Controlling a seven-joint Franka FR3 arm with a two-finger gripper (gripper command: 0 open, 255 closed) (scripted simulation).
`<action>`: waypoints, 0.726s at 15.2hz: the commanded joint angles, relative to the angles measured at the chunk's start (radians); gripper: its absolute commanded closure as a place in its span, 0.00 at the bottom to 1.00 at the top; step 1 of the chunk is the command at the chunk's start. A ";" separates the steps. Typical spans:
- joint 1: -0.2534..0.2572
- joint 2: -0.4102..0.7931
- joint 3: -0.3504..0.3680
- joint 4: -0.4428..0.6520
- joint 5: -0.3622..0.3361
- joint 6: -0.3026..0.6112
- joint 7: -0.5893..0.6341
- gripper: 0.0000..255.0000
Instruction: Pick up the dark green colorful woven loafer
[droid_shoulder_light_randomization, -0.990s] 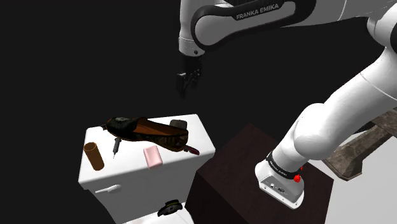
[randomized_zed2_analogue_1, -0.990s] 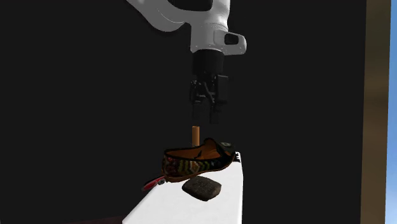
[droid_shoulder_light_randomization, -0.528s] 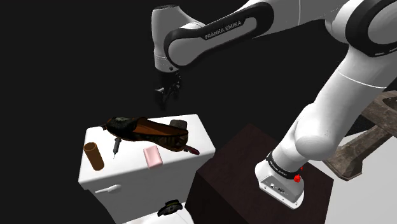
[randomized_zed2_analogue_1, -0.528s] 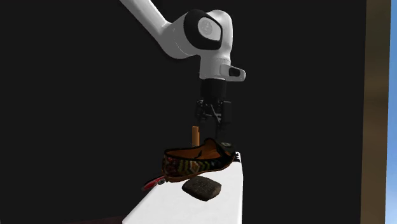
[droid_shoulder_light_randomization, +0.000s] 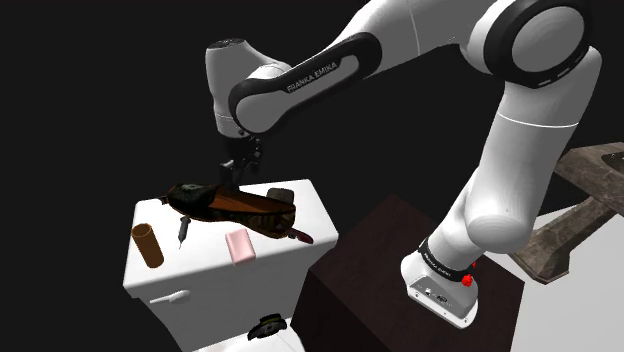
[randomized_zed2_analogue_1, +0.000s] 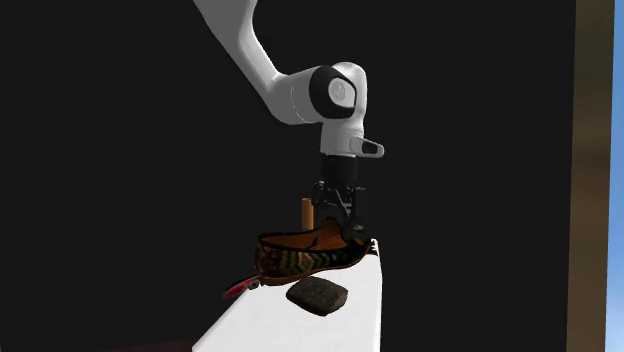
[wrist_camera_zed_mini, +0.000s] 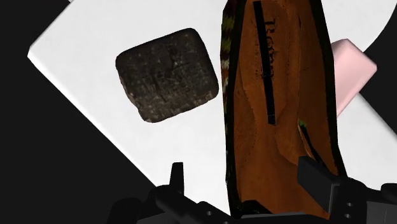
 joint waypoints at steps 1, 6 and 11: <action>0.003 0.016 -0.002 -0.008 -0.007 0.023 0.006 0.00; 0.007 0.045 -0.006 -0.022 -0.020 0.064 0.014 0.00; 0.007 0.045 -0.006 -0.022 -0.020 0.064 0.015 1.00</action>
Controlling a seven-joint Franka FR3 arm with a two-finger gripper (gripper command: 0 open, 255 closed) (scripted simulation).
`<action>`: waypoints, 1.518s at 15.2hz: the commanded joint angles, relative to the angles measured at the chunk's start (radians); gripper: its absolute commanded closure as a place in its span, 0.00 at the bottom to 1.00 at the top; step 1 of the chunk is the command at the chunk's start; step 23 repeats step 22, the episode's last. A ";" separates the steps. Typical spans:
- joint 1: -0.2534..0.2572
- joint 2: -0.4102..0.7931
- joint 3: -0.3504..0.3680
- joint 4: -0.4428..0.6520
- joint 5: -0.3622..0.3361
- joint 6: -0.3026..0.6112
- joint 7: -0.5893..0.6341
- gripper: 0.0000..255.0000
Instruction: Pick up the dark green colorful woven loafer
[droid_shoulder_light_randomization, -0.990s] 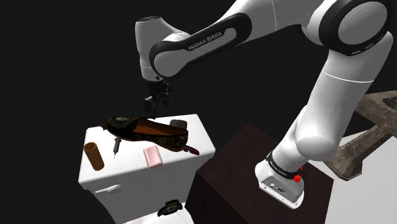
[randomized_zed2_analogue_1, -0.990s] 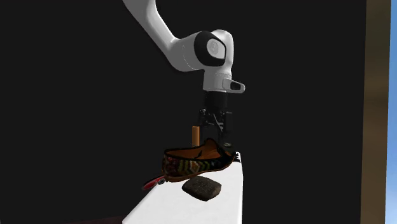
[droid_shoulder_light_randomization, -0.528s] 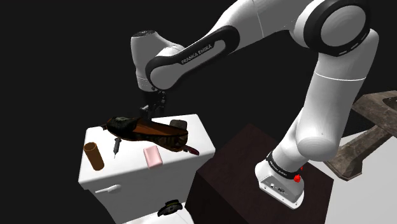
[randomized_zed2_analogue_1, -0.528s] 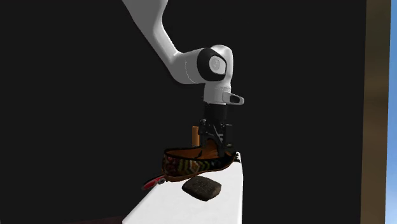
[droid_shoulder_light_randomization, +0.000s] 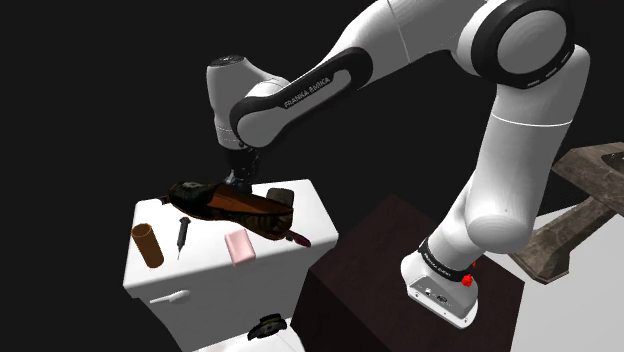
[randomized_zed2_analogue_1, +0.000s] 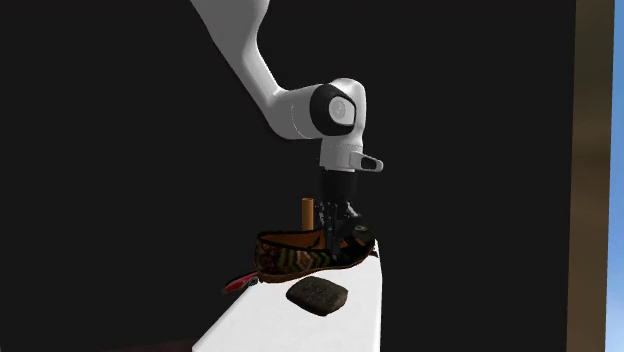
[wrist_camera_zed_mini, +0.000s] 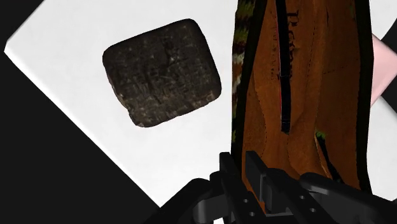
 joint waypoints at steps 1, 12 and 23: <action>0.000 0.000 0.000 0.000 0.000 0.001 0.000 1.00; -0.007 -0.054 0.009 0.029 0.024 -0.080 -0.016 1.00; -0.013 -0.107 0.015 0.077 0.047 -0.176 -0.031 1.00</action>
